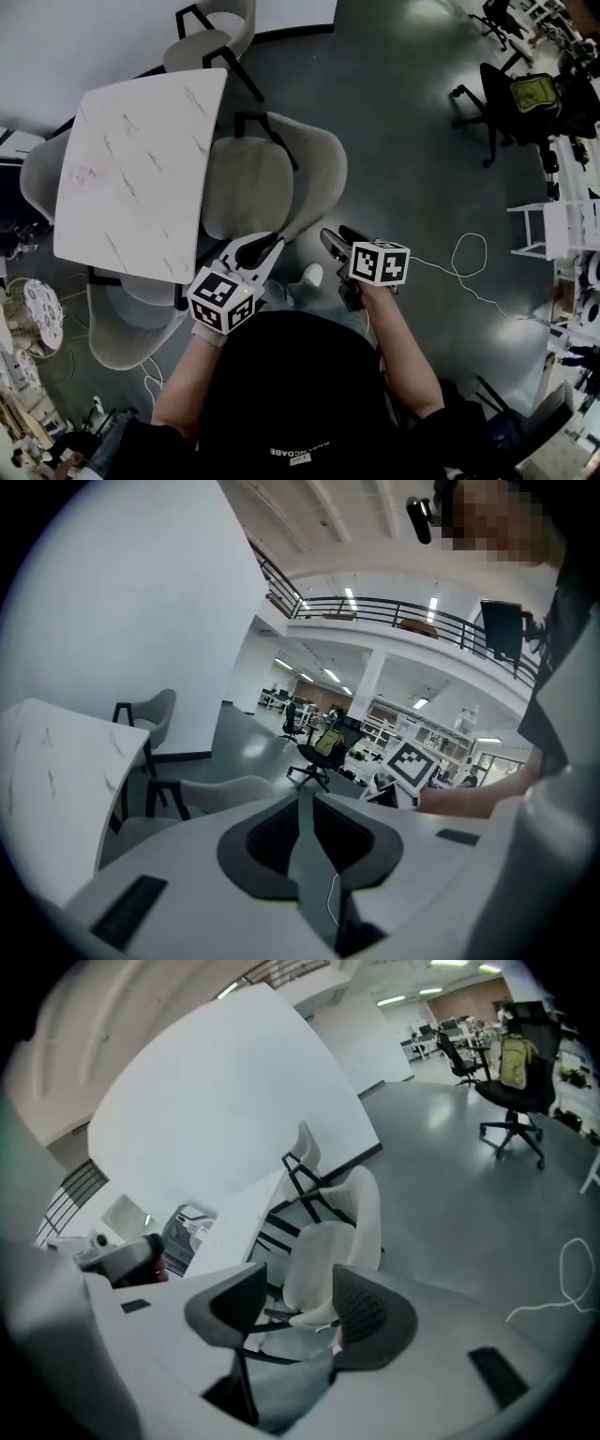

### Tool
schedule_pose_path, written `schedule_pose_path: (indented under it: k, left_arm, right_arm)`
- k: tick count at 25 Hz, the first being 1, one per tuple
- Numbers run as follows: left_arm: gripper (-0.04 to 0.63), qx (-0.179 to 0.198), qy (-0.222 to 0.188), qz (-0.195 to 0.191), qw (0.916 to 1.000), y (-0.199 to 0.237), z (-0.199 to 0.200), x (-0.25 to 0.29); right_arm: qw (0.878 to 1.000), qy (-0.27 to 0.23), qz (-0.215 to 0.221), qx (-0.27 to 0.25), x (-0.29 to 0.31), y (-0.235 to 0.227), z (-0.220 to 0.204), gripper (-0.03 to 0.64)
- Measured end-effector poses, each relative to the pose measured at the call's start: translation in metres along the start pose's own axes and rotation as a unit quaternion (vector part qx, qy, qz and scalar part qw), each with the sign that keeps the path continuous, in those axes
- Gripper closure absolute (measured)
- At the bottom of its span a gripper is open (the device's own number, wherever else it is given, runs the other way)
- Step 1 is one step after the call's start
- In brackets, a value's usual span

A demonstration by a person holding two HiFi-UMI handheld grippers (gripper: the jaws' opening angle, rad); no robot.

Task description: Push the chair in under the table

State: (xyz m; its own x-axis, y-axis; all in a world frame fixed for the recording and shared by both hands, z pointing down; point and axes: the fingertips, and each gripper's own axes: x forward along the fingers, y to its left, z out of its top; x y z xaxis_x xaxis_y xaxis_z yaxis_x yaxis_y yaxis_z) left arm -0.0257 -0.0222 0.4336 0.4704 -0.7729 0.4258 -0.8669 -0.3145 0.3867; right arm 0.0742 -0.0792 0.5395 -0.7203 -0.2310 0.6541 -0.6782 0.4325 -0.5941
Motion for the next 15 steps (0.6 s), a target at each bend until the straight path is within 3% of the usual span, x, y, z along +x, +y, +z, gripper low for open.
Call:
schedule_pose_path:
  k: [7,9,15]
  left_arm:
    - [0.545,0.051,-0.019,-0.098,0.9937,-0.051,0.054,0.035]
    - [0.545,0.066,-0.018,-0.119,0.9905,-0.067,0.062,0.038]
    - [0.545,0.079,-0.037,-0.163,0.9827,-0.095,0.089,0.050]
  right_arm:
    - [0.988,-0.135,0.010,-0.073,-0.096,0.029,0.052,0.505]
    - [0.980,-0.174,0.003,-0.096,-0.122,0.037,0.061,0.574]
    - [0.951,-0.283,-0.008,-0.122,-0.193,0.050,0.086,0.606]
